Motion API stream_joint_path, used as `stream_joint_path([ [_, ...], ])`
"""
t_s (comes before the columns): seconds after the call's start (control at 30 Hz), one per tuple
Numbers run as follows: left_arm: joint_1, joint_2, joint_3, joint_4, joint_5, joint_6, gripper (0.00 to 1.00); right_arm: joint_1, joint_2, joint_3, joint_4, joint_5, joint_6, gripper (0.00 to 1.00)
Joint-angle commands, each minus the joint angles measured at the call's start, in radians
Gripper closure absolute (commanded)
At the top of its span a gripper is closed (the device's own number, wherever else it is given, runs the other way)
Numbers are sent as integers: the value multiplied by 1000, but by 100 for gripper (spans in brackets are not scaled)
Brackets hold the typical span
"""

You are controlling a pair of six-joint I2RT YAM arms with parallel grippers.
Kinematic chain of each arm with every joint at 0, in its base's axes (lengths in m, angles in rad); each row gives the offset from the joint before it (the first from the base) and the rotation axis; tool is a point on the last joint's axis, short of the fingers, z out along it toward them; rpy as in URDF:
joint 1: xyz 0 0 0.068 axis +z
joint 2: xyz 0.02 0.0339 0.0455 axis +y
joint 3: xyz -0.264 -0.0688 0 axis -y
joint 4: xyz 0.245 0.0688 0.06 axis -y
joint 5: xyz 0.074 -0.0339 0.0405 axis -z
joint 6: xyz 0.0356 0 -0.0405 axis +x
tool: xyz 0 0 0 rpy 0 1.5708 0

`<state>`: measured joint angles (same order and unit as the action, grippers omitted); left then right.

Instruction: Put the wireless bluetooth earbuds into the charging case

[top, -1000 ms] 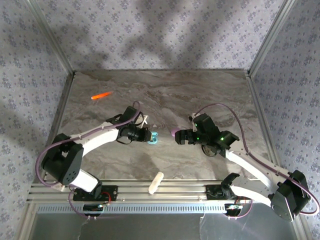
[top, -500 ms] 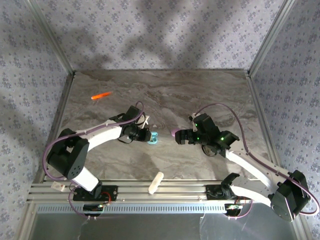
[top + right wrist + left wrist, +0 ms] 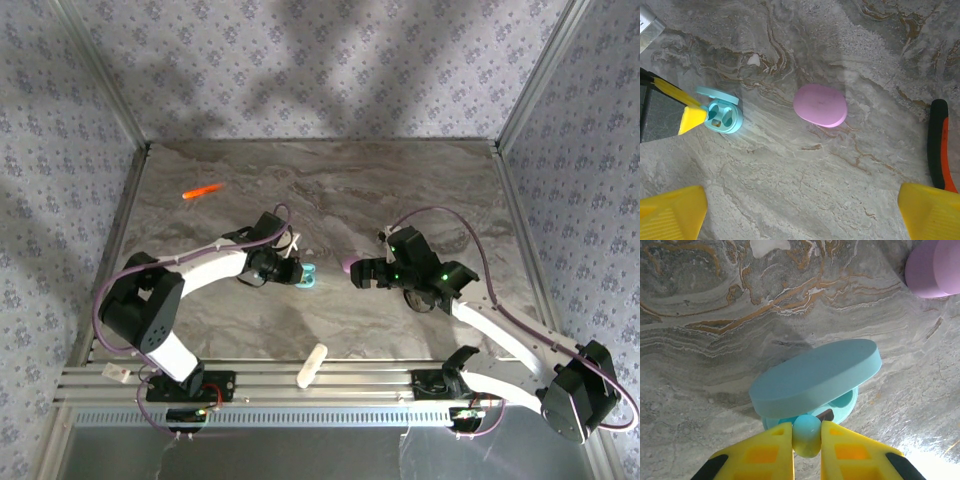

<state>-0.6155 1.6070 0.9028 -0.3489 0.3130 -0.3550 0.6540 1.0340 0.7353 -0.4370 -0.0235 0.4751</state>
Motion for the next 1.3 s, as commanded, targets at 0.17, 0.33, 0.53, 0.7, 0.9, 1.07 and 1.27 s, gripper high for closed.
stream_joint_path([
  [0.17,-6,34,43,-38,-24,28,83,-5,-9,-2,6,-14,0,0],
  [0.33,-11,57,56,-49,-37,31,83,-6,-11,-4,5,-15,0,0],
  [0.53,-23,61,67,-67,-47,28,79,-8,-11,-4,3,-15,-1,0],
  [0.7,-27,53,77,-86,-58,24,75,-8,-11,-5,6,-17,-1,0],
  [0.9,-31,32,90,-108,-65,13,70,-9,-14,-10,7,-18,-3,0],
  [1.07,-34,10,93,-115,-65,3,67,-11,-13,-13,8,-22,-4,0],
  [1.27,-35,-29,80,-110,-71,-15,63,-13,-11,-13,11,-25,-3,0],
])
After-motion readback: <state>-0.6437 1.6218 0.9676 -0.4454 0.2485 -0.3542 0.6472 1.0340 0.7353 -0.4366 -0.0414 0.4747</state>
